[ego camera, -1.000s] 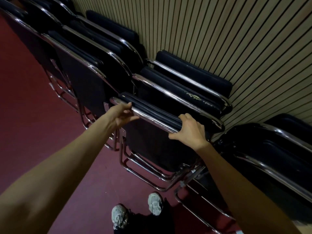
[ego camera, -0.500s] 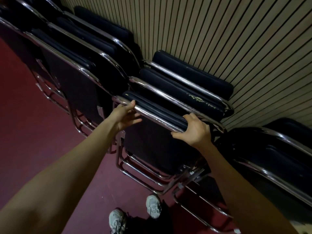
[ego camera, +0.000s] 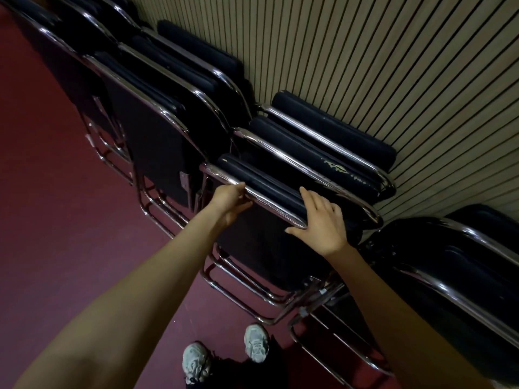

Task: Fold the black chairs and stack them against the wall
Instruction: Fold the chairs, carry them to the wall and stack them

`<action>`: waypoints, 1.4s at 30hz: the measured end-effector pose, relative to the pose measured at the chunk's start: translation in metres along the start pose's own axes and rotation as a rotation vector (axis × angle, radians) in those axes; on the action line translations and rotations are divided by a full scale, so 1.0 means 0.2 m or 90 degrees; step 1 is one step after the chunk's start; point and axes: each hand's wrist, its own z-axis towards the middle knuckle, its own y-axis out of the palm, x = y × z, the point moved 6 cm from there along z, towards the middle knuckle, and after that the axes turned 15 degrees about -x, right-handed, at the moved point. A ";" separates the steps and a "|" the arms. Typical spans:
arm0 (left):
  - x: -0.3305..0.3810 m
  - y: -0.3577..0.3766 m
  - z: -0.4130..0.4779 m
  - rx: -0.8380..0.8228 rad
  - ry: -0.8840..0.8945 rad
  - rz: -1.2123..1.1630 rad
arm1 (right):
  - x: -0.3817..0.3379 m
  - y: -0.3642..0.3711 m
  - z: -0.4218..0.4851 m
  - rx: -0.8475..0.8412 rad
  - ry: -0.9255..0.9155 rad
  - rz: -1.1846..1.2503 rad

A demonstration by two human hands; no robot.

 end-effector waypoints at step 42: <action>-1.34 -3.56 -4.19 0.865 0.292 -0.414 | -5.08 1.35 -2.06 -0.396 -0.956 -0.278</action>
